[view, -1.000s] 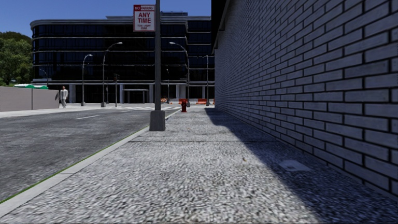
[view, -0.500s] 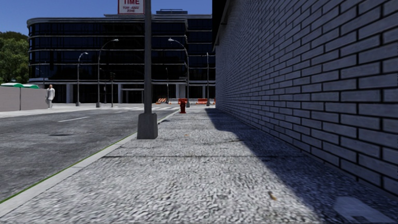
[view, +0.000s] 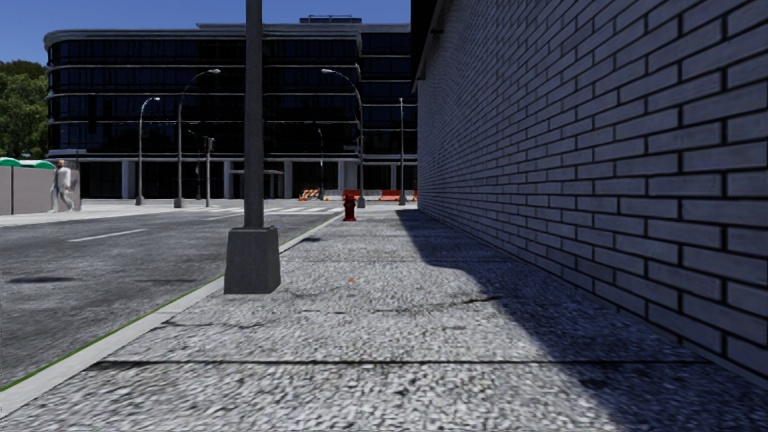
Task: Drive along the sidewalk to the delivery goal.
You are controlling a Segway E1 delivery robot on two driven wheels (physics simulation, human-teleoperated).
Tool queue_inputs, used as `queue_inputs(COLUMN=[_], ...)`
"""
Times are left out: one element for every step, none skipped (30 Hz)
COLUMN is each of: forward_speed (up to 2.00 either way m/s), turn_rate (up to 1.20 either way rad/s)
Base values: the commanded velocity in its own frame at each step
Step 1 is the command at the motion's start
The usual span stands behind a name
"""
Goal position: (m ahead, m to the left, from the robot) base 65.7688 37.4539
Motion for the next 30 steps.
queue_inputs(forward_speed=[2.0, 2.0, 2.0, 2.0, 2.0, 2.0, 2.0, 2.0, 2.0, 2.0, 2.0, 2.0, 2.0, 2.0, 2.0, 2.0, 2.0, 2.0, 2.0, 2.0, 2.0, 2.0, 2.0, 2.0, 2.0, 2.0, 2.0, 2.0, 2.0, 2.0], turn_rate=[0.0, 0.0, 0.0, 0.0, 0.0, 0.0, 0.0, 0.0, 0.0, 0.0, 0.0, 0.0, 0.0, 0.0, 0.0, 0.0, 0.0, 0.0, 0.0, 0.0, 0.0, 0.0, 0.0, 0.0, 0.0, 0.0, 0.0, 0.0, 0.0, 0.0])
